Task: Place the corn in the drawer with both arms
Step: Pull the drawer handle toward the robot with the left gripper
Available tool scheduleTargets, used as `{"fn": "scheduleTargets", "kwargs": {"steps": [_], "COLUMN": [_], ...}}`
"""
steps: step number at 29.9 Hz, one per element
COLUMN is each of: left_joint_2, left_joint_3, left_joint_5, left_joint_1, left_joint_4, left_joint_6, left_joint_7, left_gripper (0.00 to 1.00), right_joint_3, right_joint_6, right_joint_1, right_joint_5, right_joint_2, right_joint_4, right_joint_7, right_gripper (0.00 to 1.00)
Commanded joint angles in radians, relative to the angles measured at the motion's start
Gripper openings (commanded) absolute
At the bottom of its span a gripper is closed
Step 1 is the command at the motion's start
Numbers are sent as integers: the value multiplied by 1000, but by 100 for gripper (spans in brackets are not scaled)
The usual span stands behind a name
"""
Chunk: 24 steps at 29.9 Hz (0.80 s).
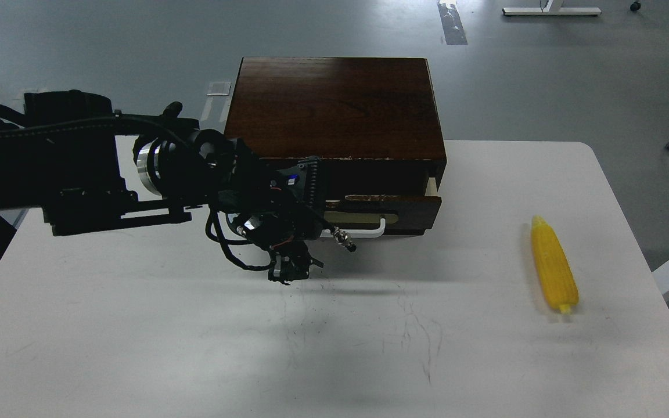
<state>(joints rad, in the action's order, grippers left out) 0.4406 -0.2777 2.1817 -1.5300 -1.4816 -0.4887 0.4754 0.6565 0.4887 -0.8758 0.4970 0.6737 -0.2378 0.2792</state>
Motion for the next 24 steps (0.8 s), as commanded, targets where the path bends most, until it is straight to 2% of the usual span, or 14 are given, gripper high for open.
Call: {"fn": "scheduleTargets", "kwargs": {"steps": [1,15,24], "left_joint_2": [4,3,4], "left_joint_3": [2,6,11], "left_joint_5": [0,0,0], "left_joint_1": [-1,-1,-7], "left_joint_4": [-9,-54,-54], "left_joint_6": [0,0,0], "left_joint_7": [0,0,0], "left_gripper": [58,59,65], "right_joint_3": [0,0,0], "right_joint_6": [0,0,0], "right_joint_1": [1,1,3], "right_joint_5": [0,0,0], "right_joint_2": [0,-2,-3], "right_joint_4": [2,0,2], "right_joint_7": [0,0,0], "right_gripper": [100,100,100]}}
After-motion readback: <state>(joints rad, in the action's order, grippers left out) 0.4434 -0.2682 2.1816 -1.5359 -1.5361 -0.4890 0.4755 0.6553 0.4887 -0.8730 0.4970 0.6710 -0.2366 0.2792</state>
